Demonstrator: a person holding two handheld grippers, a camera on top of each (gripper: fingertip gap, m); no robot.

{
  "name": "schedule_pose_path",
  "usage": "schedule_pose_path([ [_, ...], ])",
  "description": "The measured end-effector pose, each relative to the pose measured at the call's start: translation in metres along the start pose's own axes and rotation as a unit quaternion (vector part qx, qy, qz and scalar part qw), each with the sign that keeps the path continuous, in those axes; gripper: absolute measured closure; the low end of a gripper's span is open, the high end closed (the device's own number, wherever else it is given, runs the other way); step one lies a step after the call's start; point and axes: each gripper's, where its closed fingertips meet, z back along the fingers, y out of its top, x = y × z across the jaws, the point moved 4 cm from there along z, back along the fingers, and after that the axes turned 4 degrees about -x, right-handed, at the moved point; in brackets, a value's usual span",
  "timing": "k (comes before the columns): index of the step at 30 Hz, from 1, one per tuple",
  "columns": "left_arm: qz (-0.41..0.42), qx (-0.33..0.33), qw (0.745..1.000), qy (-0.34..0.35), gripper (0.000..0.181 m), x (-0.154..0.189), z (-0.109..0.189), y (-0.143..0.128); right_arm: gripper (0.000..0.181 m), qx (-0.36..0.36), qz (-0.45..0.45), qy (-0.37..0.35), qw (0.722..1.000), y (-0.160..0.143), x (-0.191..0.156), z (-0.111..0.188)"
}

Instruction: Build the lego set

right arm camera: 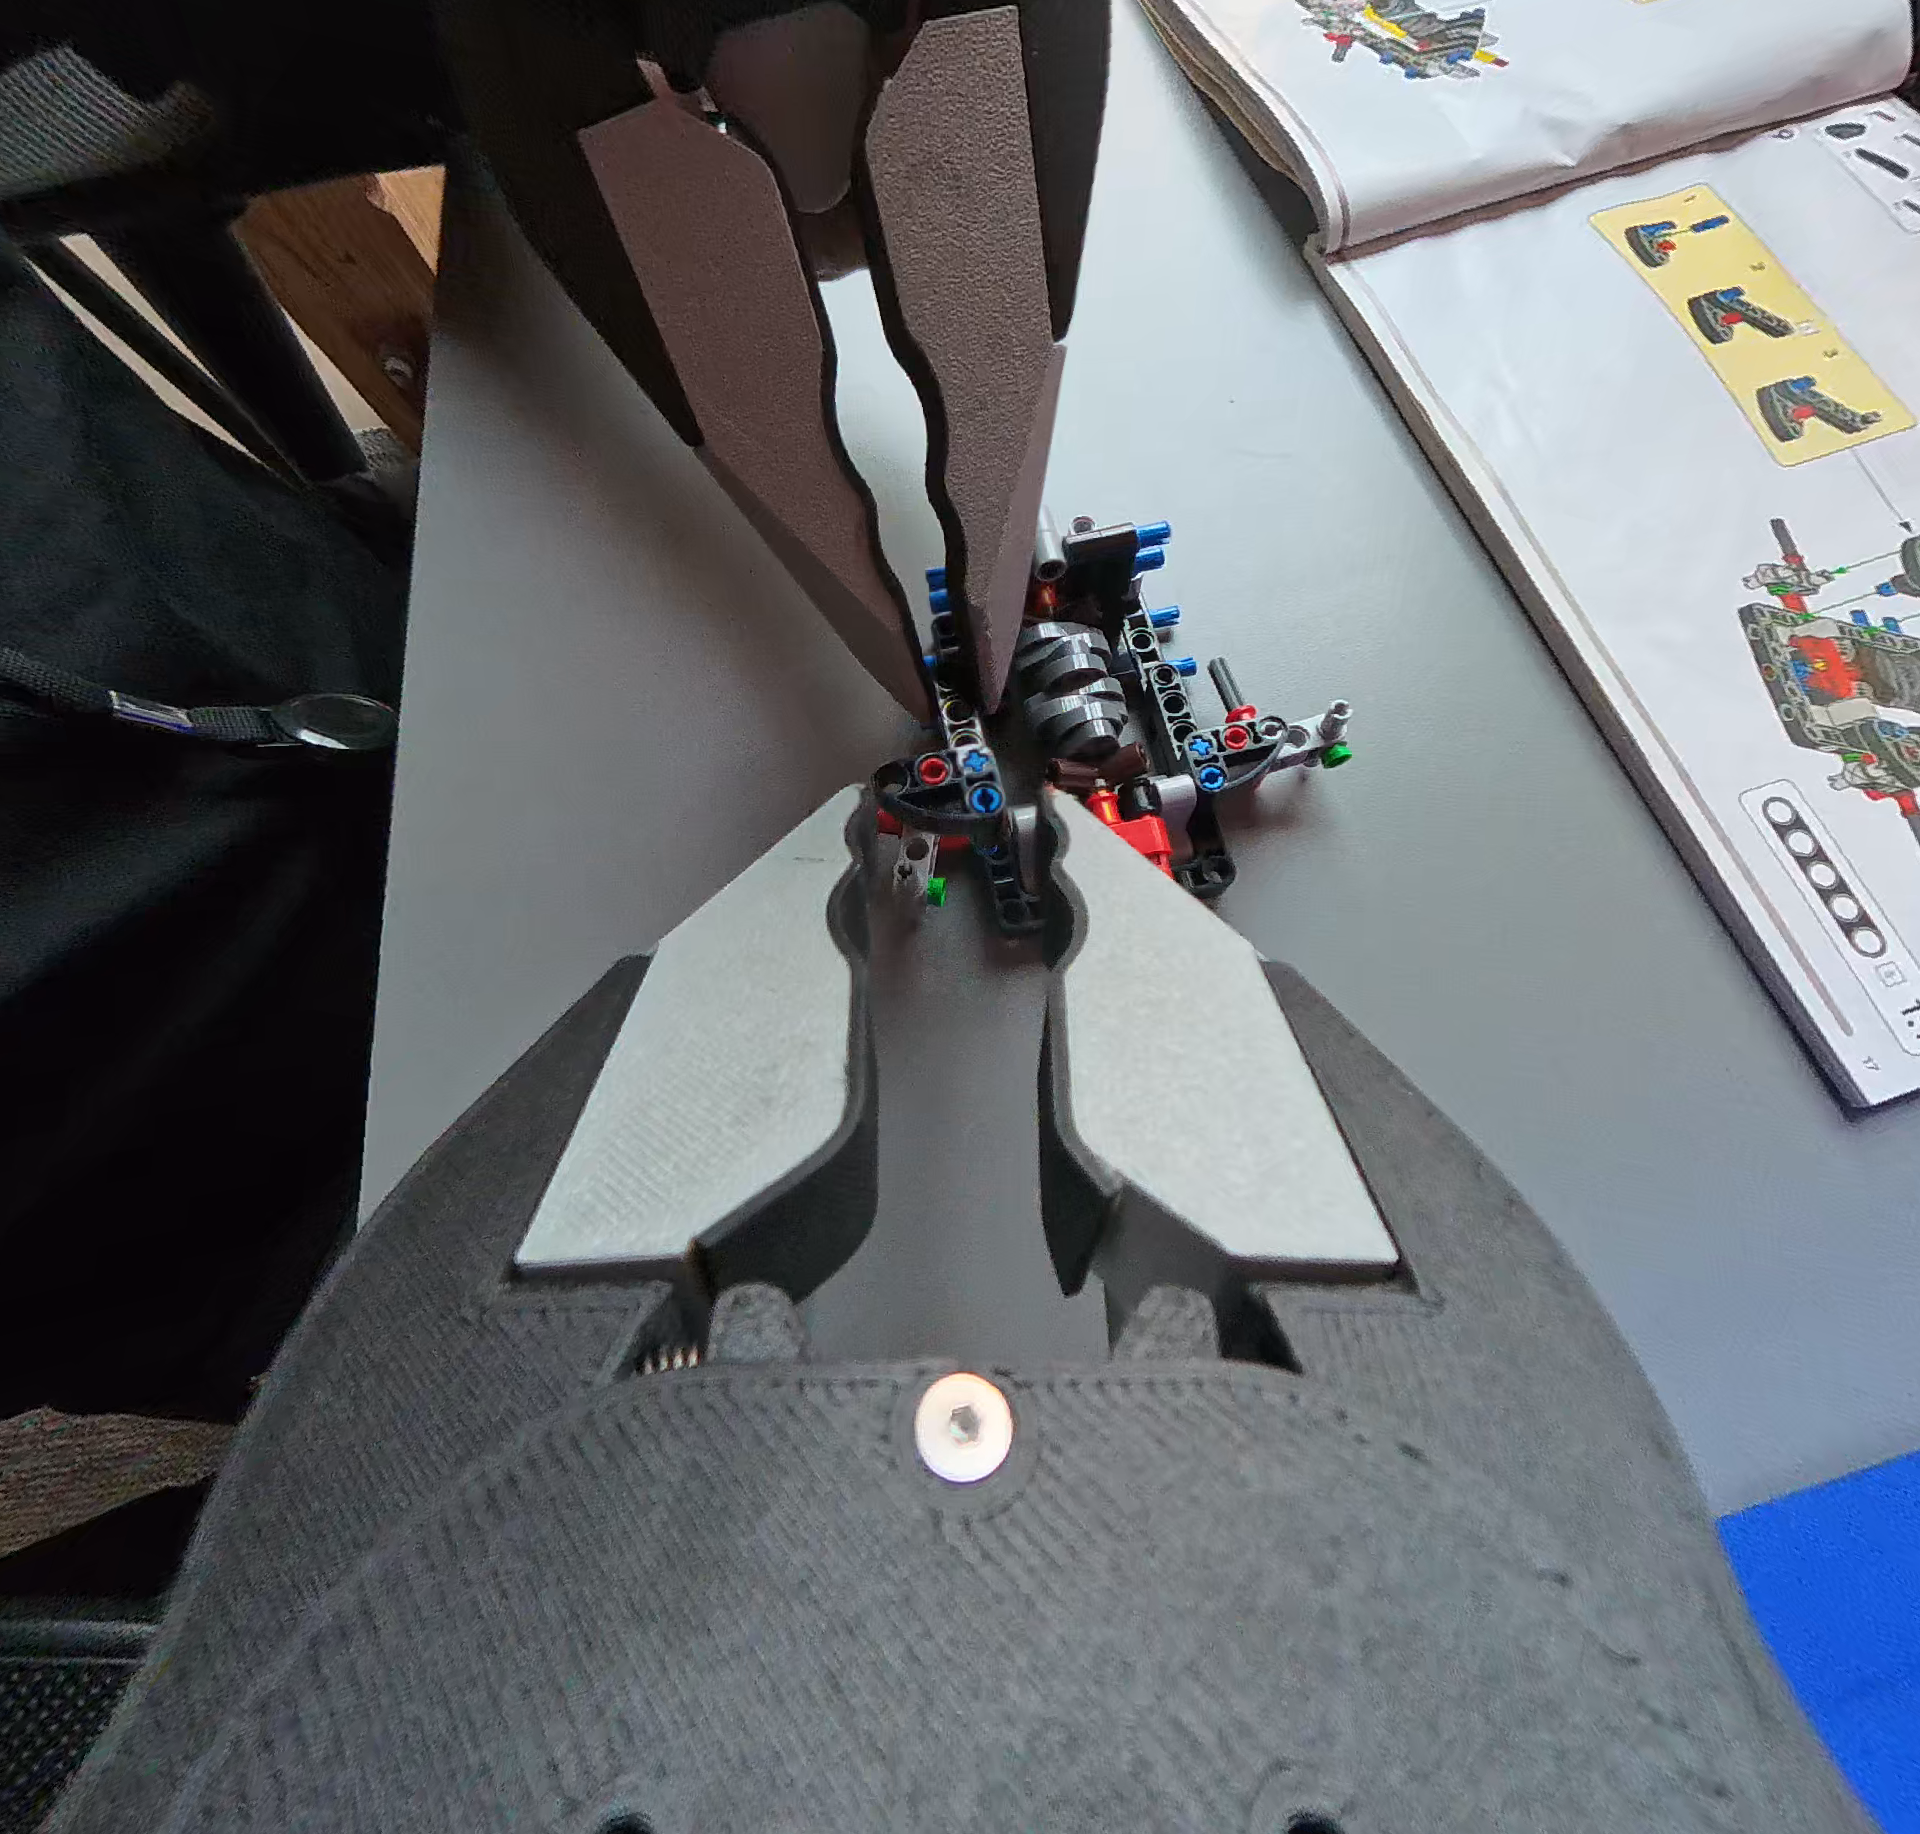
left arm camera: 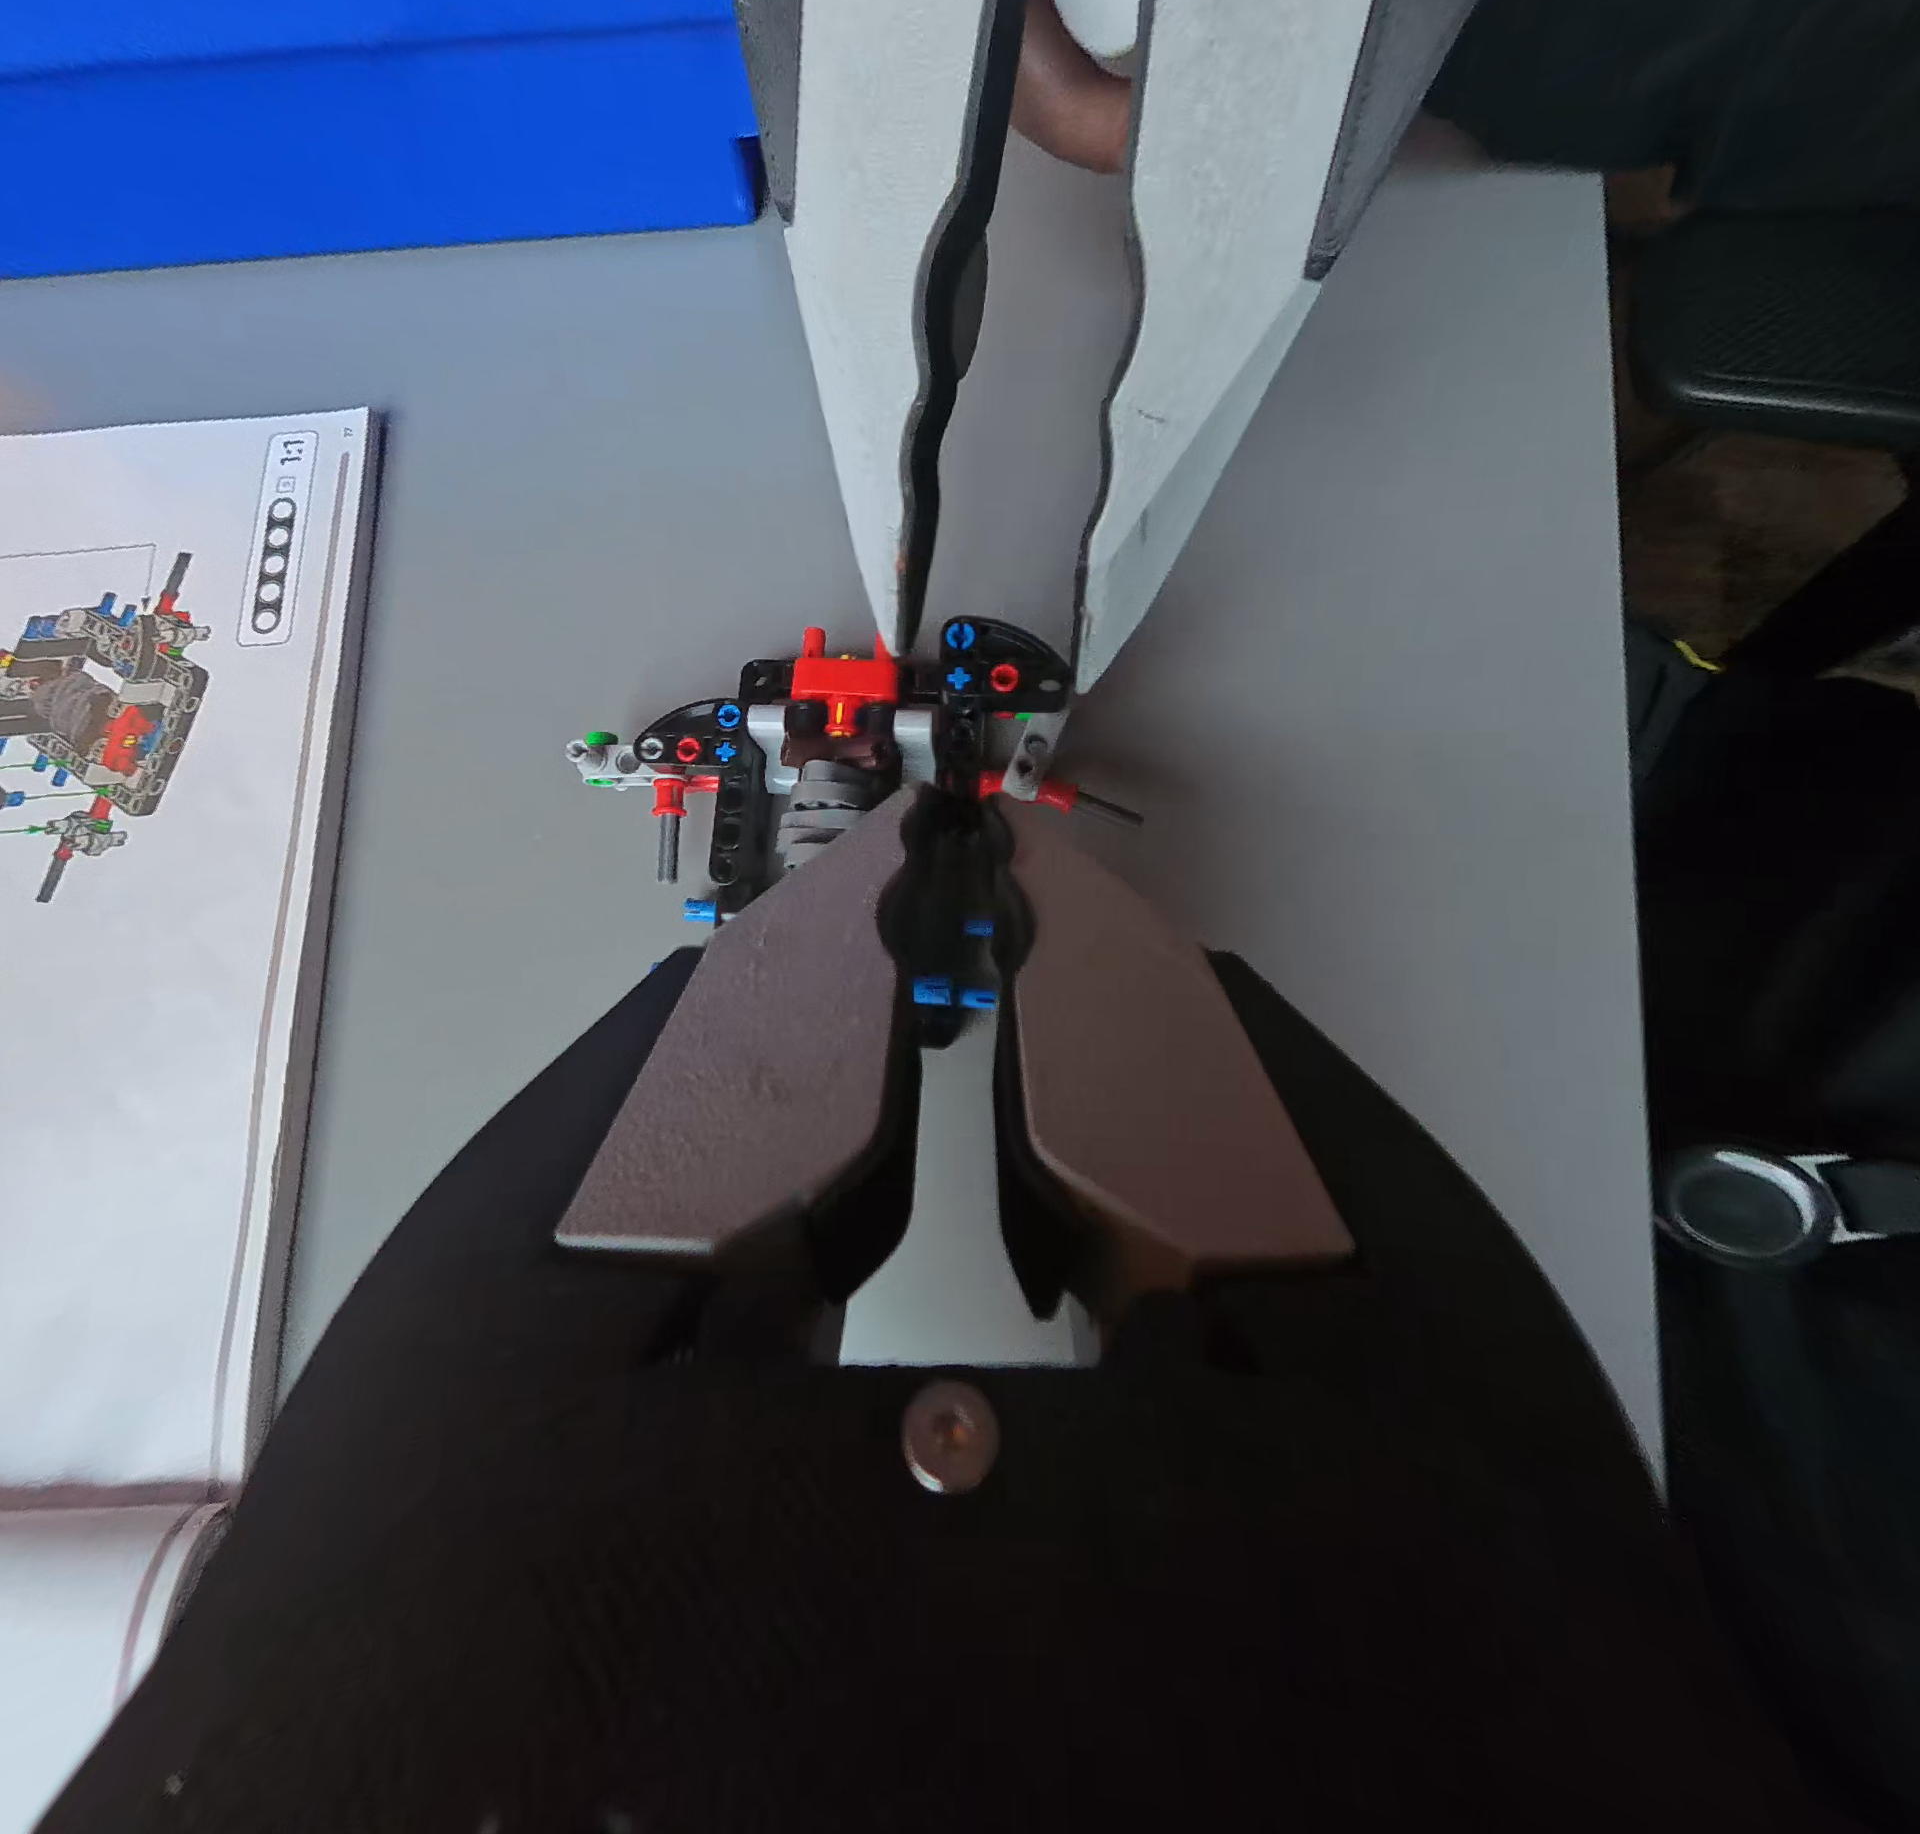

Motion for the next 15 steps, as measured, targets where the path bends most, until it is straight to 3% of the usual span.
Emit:
schedule_pose_path([
  [3,-0.017,0.01,0.999,0.038,0.178,0.0,0.0,0.001,0.159,-0.006,0.006,-0.004,1.0,0.0,-0.001,-0.002],
  [10,0.028,0.029,0.999,0.021,0.177,0.007,-0.006,-0.005,0.16,-0.003,0.026,-0.006,1.0,-0.003,-0.007,-0.004],
  [15,-0.011,0.0,0.998,0.063,0.177,0.008,-0.009,-0.011,0.16,-0.023,0.048,-0.023,0.998,-0.008,-0.008,-0.012],
])
